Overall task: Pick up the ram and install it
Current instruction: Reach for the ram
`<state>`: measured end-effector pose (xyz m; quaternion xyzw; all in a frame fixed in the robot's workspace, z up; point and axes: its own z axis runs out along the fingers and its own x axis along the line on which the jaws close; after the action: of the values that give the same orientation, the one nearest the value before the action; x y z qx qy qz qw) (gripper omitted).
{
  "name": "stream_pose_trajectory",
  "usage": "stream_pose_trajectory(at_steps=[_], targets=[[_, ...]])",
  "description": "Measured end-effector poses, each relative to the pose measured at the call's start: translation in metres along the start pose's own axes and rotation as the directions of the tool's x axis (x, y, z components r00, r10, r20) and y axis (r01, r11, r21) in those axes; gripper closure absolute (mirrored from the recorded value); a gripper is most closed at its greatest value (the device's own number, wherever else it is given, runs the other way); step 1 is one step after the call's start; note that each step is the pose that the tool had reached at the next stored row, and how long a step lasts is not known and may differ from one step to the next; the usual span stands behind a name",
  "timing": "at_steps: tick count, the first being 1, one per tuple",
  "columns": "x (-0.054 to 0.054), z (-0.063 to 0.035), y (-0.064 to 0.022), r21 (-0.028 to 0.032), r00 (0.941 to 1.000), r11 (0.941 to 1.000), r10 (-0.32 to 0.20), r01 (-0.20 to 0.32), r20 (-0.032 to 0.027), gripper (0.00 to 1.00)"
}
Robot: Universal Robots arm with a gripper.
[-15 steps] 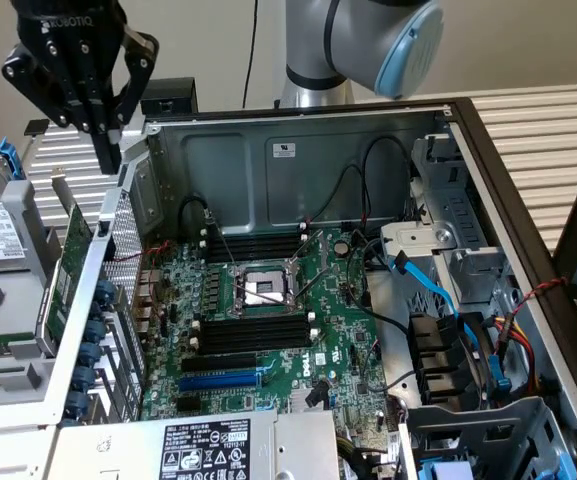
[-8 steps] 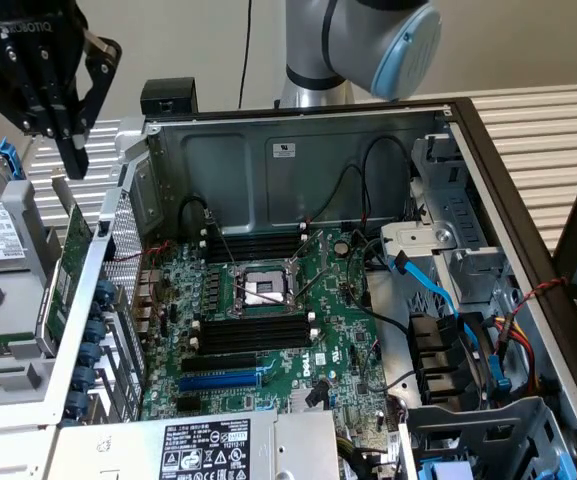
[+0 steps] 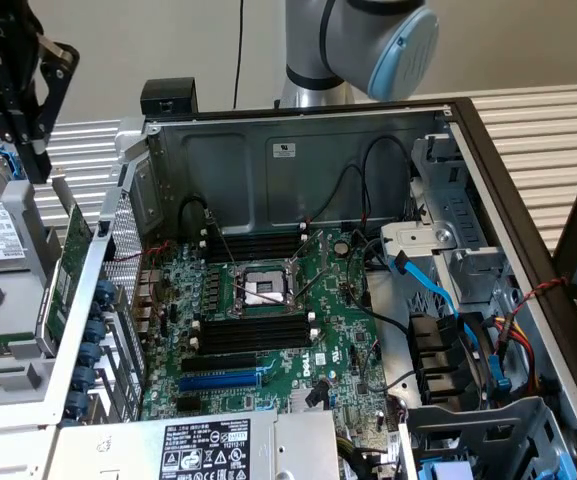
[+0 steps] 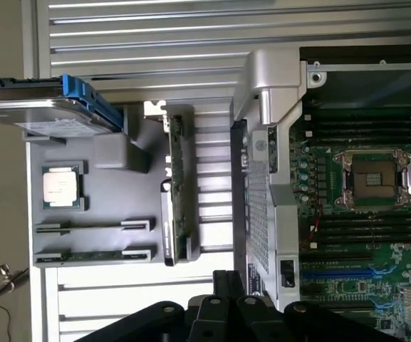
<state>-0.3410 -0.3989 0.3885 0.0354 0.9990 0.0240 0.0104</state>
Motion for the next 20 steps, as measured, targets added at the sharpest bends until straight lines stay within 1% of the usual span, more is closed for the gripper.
stream_pose_trajectory(at_steps=[10, 16, 20], targets=[[0.045, -0.0007, -0.0032, 0.0001, 1.0, 1.0, 0.0, 0.0, -0.0016, 0.89], [0.073, -0.0002, -0.0052, 0.0005, 1.0, 1.0, 0.0, 0.0, -0.0073, 0.89], [0.091, 0.0009, -0.0065, 0.0008, 0.9999, 1.0, 0.0, 0.0, -0.01, 0.89]])
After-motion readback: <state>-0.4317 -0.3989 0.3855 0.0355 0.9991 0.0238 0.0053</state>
